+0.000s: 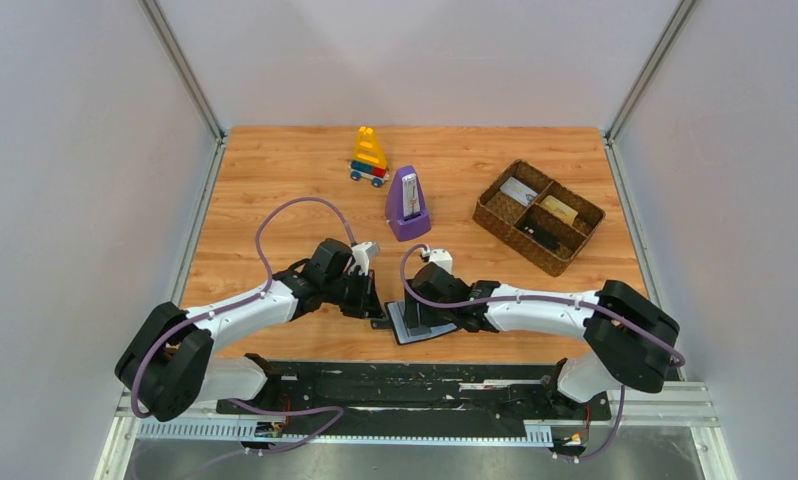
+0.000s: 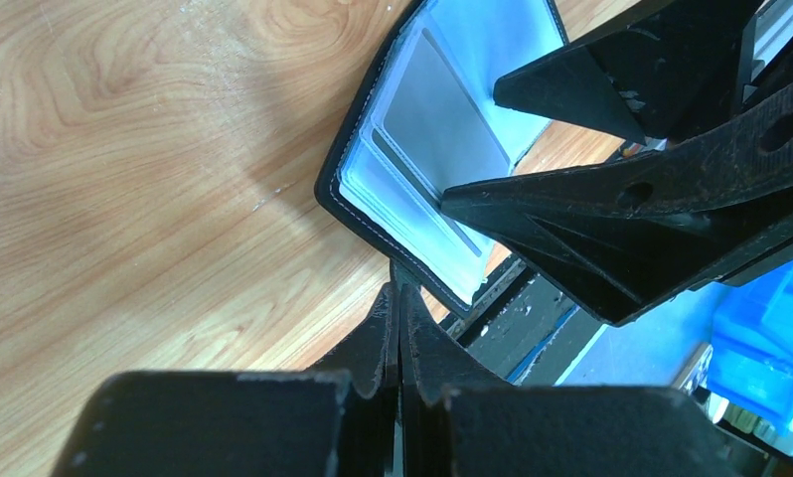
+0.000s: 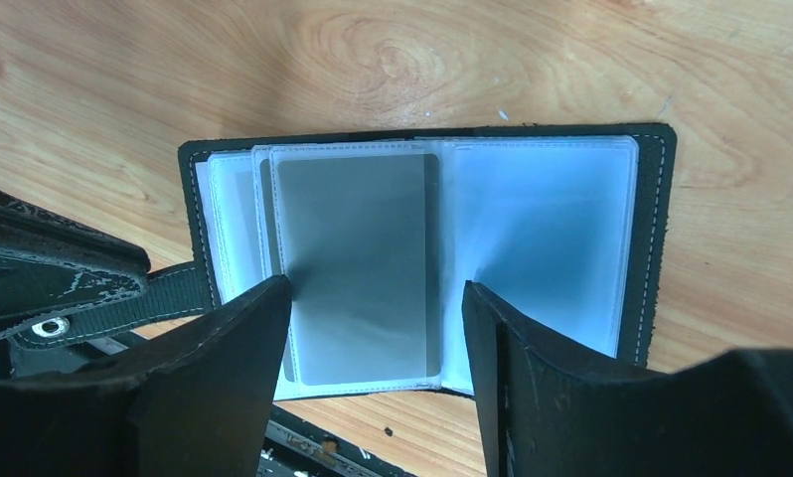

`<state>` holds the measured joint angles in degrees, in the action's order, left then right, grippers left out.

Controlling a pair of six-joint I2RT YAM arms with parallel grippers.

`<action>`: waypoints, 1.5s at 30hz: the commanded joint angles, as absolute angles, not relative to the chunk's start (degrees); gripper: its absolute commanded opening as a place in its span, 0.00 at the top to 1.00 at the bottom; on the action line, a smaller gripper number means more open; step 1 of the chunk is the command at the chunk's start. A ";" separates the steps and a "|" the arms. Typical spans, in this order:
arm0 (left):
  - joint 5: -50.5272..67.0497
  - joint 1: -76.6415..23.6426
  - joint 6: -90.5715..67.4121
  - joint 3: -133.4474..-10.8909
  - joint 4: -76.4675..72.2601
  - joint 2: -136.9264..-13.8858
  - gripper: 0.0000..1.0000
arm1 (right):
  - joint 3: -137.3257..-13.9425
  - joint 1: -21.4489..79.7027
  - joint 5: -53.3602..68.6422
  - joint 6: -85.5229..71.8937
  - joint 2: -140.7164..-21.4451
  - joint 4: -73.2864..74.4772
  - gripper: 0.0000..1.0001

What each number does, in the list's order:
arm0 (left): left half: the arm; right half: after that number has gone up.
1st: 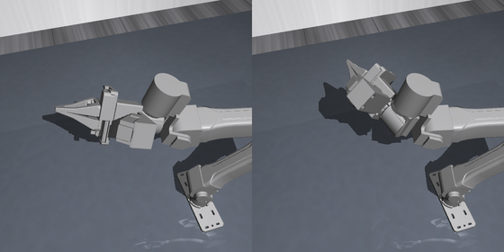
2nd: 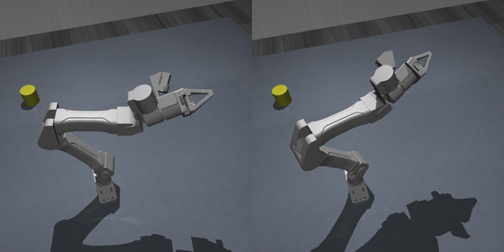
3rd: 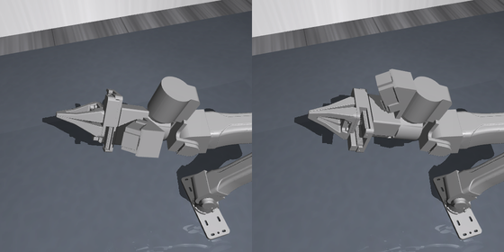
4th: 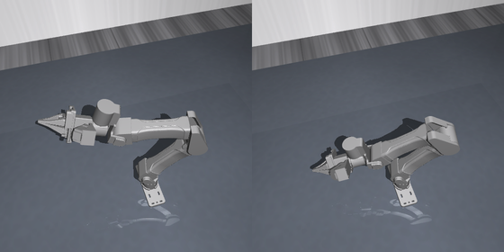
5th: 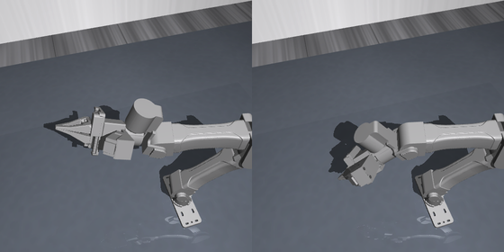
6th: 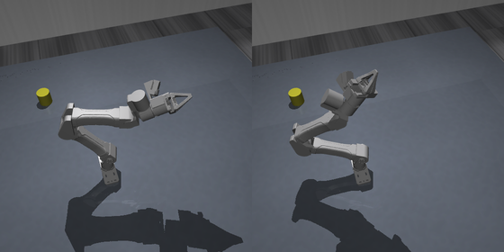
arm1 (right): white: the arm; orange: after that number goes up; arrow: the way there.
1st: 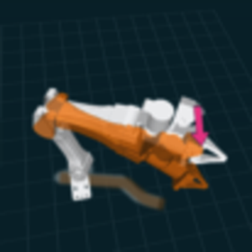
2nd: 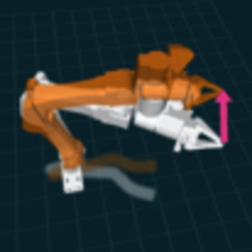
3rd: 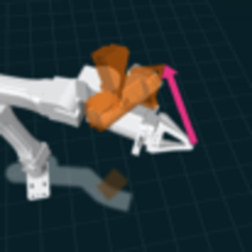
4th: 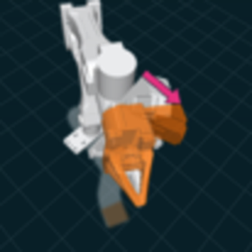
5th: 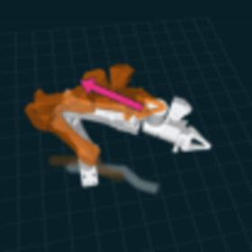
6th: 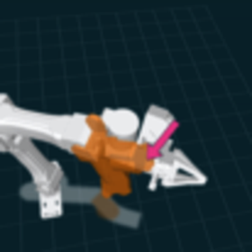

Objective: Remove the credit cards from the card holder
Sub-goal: Remove the credit card from the card holder.

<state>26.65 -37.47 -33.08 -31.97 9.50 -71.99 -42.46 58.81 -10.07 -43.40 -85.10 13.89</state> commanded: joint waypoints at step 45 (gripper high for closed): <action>27.97 -37.65 -32.79 -32.19 8.06 -70.22 1.00 | -42.76 58.80 -6.99 -42.52 -86.43 12.29 0.38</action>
